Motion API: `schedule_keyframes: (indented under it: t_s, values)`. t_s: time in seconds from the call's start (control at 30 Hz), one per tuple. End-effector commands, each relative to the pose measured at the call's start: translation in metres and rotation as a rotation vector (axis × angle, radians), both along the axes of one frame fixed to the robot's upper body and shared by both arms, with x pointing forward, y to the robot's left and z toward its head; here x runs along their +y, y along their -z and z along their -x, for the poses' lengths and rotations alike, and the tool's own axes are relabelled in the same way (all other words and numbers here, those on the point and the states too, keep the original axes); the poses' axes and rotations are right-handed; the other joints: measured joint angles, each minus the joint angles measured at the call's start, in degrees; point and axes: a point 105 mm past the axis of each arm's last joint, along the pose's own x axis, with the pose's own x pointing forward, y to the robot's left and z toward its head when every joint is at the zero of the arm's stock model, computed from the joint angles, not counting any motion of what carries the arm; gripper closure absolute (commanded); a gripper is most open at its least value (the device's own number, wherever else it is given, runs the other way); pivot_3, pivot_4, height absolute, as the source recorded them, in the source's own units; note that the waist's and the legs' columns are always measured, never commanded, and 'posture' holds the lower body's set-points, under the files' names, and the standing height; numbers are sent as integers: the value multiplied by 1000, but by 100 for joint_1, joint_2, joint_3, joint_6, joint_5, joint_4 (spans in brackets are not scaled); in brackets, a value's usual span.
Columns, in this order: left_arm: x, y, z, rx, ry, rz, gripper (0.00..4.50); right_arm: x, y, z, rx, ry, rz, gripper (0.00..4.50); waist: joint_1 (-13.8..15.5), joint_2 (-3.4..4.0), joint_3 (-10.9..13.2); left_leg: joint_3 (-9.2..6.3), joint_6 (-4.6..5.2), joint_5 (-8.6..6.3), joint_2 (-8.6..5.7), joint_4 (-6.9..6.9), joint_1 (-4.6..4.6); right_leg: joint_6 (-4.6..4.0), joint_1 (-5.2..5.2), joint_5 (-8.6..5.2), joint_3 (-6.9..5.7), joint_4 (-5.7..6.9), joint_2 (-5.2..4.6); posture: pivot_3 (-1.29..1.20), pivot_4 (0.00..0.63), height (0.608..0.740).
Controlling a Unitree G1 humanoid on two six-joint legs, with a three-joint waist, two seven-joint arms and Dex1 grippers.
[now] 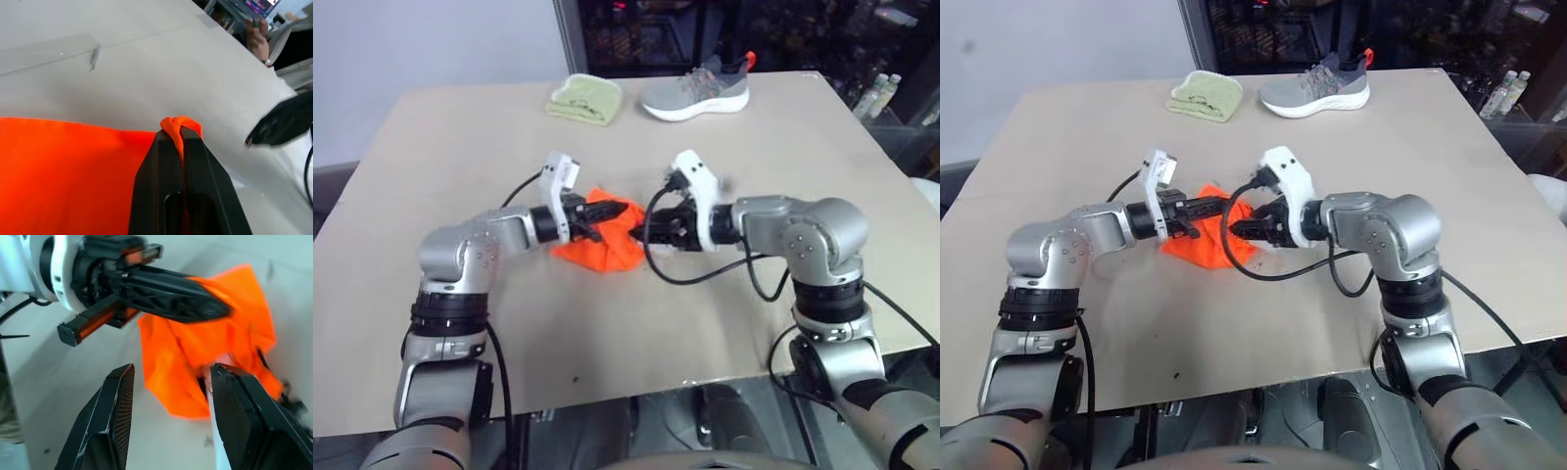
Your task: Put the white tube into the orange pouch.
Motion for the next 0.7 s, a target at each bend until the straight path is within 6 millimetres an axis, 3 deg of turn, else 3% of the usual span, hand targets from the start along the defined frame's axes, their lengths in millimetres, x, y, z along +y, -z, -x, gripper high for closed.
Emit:
schedule_keyframes:
  t_s: [0.03, 0.13, 0.2, 0.23, 0.37, 0.43, 0.5, 0.6, 0.7]
  values:
    - [4, -23, -2, -45, -7, 59, 4500, -19, -27, -12, -140, 98, -69, 1999, 9, 0, 0, 1, 0, 0, -4, 0, -1, 0, 0, 0, 2, -1, -5, 0, 150, 740]
    - [-3, -30, -2, -47, 14, 85, 4500, -35, -35, -13, -225, 155, -60, 1207, 50, 0, 0, -1, 0, 0, -7, -1, -6, 1, -1, 0, 1, -6, -8, 0, 150, 740]
    - [-10, -39, -1, -54, 41, 119, 4500, -44, -37, -11, -270, 179, -36, 249, 60, 0, 1, -1, -1, 0, -5, -4, -6, 0, -1, 0, -1, -8, -7, 0, 150, 740]
    - [-15, -49, 0, -69, 64, 147, 4500, -51, -37, -11, -307, 209, 0, 49, 59, 0, 1, -1, -1, 0, -4, -5, -8, 0, -3, 0, -1, -9, -6, 0, 150, 740]
    - [-22, -99, 0, -108, 115, 324, 4500, -74, -41, -11, -424, 297, 27, 49, 100, -2, 2, 2, 0, 0, -3, -3, -8, 0, -5, 0, 0, -7, -6, 0, 150, 740]
    - [-15, -123, -3, -105, 113, 429, 4500, -84, -45, -10, -430, 328, 2, 49, 103, -5, 4, 2, 0, 0, -2, 0, -7, 1, -5, 0, 1, -4, -3, 0, 150, 740]
    - [-3, -132, -10, -83, 70, 504, 4500, -92, -52, -10, -425, 362, -40, 49, 85, -5, 4, 3, 0, 0, 0, 2, -4, 1, -5, 0, 3, -1, -1, 0, 150, 740]
    - [16, -103, -16, -24, -28, 460, 4500, -101, -59, -9, -406, 396, -87, 49, 45, 0, 1, 4, 0, 0, 0, -1, 2, 1, -1, 0, 6, -1, -2, 0, 150, 740]
    - [12, -84, -7, -11, -15, 395, 4500, -98, -56, -10, -356, 399, -121, 49, 8, -3, 2, 11, 0, 0, -1, -6, 4, 1, -1, 0, 16, -2, -3, 0, 150, 740]
